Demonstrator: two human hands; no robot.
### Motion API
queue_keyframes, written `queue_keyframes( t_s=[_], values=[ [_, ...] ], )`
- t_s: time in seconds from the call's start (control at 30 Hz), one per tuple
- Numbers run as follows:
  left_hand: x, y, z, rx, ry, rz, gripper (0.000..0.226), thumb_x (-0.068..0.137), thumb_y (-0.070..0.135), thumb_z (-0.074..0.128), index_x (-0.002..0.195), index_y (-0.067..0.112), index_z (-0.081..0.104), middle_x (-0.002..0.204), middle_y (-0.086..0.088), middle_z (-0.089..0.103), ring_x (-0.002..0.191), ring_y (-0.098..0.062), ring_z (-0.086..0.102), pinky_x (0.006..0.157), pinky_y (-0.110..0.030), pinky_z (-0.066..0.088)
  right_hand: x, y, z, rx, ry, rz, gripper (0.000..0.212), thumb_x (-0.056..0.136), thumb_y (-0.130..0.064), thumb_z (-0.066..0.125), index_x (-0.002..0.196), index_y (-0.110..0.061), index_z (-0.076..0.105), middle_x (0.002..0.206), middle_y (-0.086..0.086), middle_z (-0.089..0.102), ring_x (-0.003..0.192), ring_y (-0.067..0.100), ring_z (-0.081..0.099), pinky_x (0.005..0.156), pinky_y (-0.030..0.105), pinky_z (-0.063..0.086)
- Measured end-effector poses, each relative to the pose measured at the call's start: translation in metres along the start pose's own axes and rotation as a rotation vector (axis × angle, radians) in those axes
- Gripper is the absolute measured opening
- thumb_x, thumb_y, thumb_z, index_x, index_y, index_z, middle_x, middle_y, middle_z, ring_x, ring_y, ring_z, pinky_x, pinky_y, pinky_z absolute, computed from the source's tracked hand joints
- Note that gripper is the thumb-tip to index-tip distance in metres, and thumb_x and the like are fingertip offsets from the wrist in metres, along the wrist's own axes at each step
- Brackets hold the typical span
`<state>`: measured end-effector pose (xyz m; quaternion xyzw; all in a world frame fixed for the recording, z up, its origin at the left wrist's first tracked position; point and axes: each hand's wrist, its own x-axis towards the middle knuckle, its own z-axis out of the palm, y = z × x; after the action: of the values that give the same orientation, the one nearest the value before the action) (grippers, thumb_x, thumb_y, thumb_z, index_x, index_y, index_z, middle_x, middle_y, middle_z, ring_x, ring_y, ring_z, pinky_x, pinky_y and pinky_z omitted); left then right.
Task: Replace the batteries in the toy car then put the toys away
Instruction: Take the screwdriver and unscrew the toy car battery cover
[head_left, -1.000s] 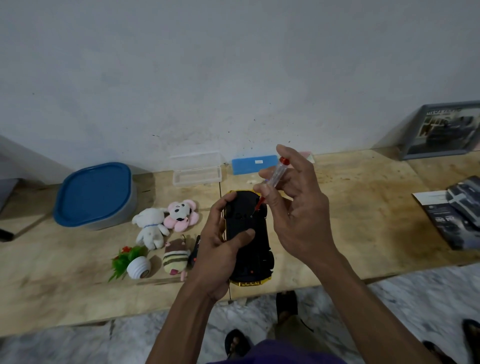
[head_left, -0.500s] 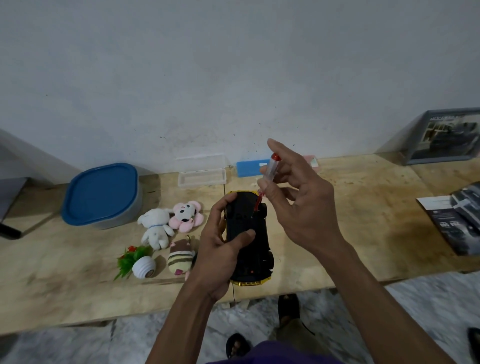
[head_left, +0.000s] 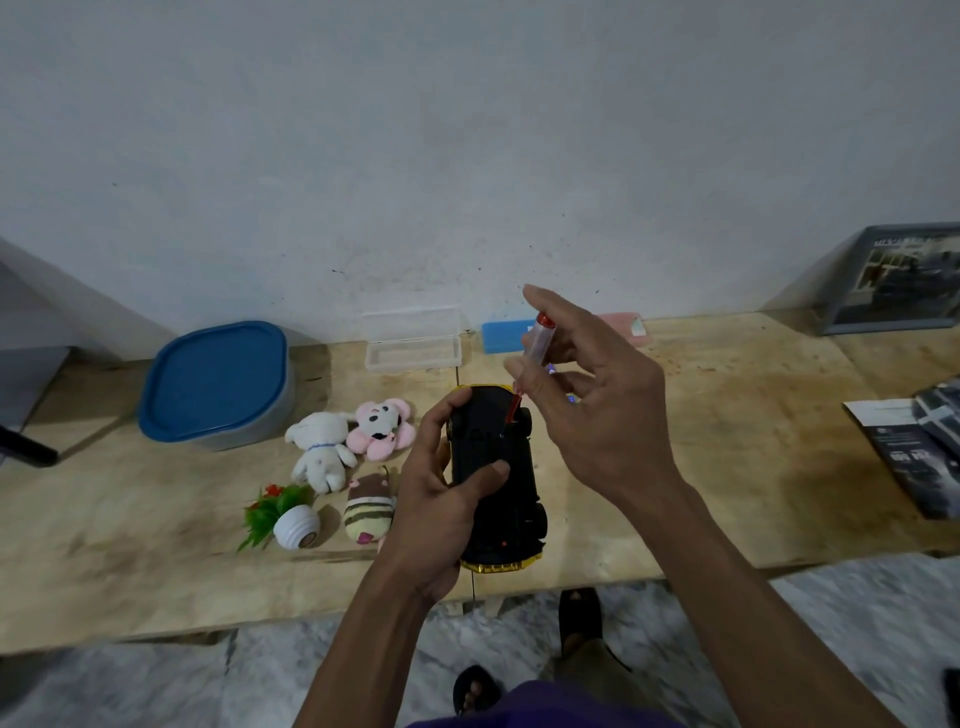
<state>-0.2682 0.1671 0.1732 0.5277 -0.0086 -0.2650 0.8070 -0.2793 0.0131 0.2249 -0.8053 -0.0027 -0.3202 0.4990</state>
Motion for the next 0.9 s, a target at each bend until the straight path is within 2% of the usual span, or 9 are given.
queue_keyframes(
  t_s=[0.1, 0.23, 0.37, 0.47, 0.57, 0.63, 0.73, 0.9],
  values=[
    [-0.002, 0.0, 0.0, -0.006, 0.002, -0.006, 0.069, 0.088, -0.015, 0.063, 0.133, 0.036, 0.057, 0.134, -0.014, 0.062, 0.108, -0.044, 0.067, 0.074, -0.048, 0.061, 0.0, 0.0, -0.003, 0.013, -0.067, 0.032, 0.051, 0.096, -0.015, 0.065, 0.144, -0.021, 0.05, 0.115, -0.004, 0.07, 0.101, 0.009, 0.071, 0.081, 0.03, 0.062],
    [-0.002, -0.001, -0.001, -0.007, -0.011, 0.009, 0.069, 0.087, -0.015, 0.064, 0.135, 0.035, 0.056, 0.135, -0.015, 0.061, 0.11, -0.044, 0.067, 0.075, -0.049, 0.061, -0.001, -0.003, -0.003, -0.034, -0.017, -0.016, 0.049, 0.092, -0.019, 0.073, 0.138, -0.02, 0.056, 0.113, -0.005, 0.066, 0.094, 0.009, 0.068, 0.072, 0.025, 0.062],
    [-0.003, -0.002, 0.0, -0.004, -0.01, 0.008, 0.069, 0.087, -0.014, 0.065, 0.135, 0.035, 0.056, 0.135, -0.017, 0.06, 0.11, -0.045, 0.066, 0.076, -0.05, 0.06, -0.001, -0.002, -0.005, 0.027, -0.061, 0.047, 0.059, 0.095, -0.015, 0.069, 0.146, -0.029, 0.045, 0.114, -0.006, 0.07, 0.097, 0.008, 0.072, 0.081, 0.023, 0.06],
    [-0.005, -0.002, -0.001, -0.006, -0.002, 0.013, 0.069, 0.087, -0.014, 0.065, 0.135, 0.035, 0.056, 0.135, -0.017, 0.061, 0.11, -0.045, 0.066, 0.076, -0.049, 0.061, -0.004, -0.002, -0.002, 0.082, -0.055, 0.066, 0.049, 0.095, -0.012, 0.068, 0.139, -0.02, 0.049, 0.116, -0.005, 0.07, 0.099, 0.01, 0.072, 0.08, 0.033, 0.062],
    [-0.006, -0.001, -0.001, -0.001, 0.005, 0.03, 0.069, 0.087, -0.015, 0.065, 0.135, 0.034, 0.056, 0.133, -0.015, 0.062, 0.108, -0.043, 0.067, 0.075, -0.048, 0.061, -0.006, -0.004, 0.0, 0.009, 0.037, 0.016, 0.048, 0.091, -0.016, 0.074, 0.134, -0.021, 0.055, 0.108, -0.005, 0.066, 0.093, 0.004, 0.066, 0.069, 0.023, 0.061],
    [-0.008, -0.001, -0.001, 0.002, 0.008, 0.035, 0.069, 0.086, -0.016, 0.064, 0.134, 0.033, 0.056, 0.132, -0.016, 0.063, 0.108, -0.043, 0.068, 0.074, -0.047, 0.061, -0.007, -0.005, 0.0, 0.01, 0.035, 0.013, 0.051, 0.091, -0.014, 0.074, 0.137, -0.022, 0.055, 0.105, -0.005, 0.065, 0.091, 0.004, 0.065, 0.069, 0.019, 0.059],
    [-0.011, -0.003, -0.003, -0.007, 0.005, 0.024, 0.069, 0.086, -0.015, 0.065, 0.134, 0.034, 0.057, 0.133, -0.02, 0.061, 0.108, -0.046, 0.066, 0.074, -0.047, 0.061, -0.008, -0.006, 0.0, 0.017, -0.035, 0.023, 0.054, 0.093, -0.009, 0.07, 0.142, -0.021, 0.052, 0.101, -0.006, 0.069, 0.092, 0.009, 0.069, 0.074, 0.017, 0.058],
    [-0.013, -0.004, -0.004, 0.0, -0.007, 0.036, 0.07, 0.086, -0.016, 0.064, 0.133, 0.035, 0.057, 0.132, -0.021, 0.061, 0.108, -0.044, 0.067, 0.074, -0.046, 0.06, -0.006, -0.008, 0.002, 0.067, -0.012, 0.023, 0.043, 0.092, -0.017, 0.073, 0.133, -0.022, 0.06, 0.093, -0.005, 0.07, 0.084, 0.011, 0.072, 0.073, 0.022, 0.06]
  ],
)
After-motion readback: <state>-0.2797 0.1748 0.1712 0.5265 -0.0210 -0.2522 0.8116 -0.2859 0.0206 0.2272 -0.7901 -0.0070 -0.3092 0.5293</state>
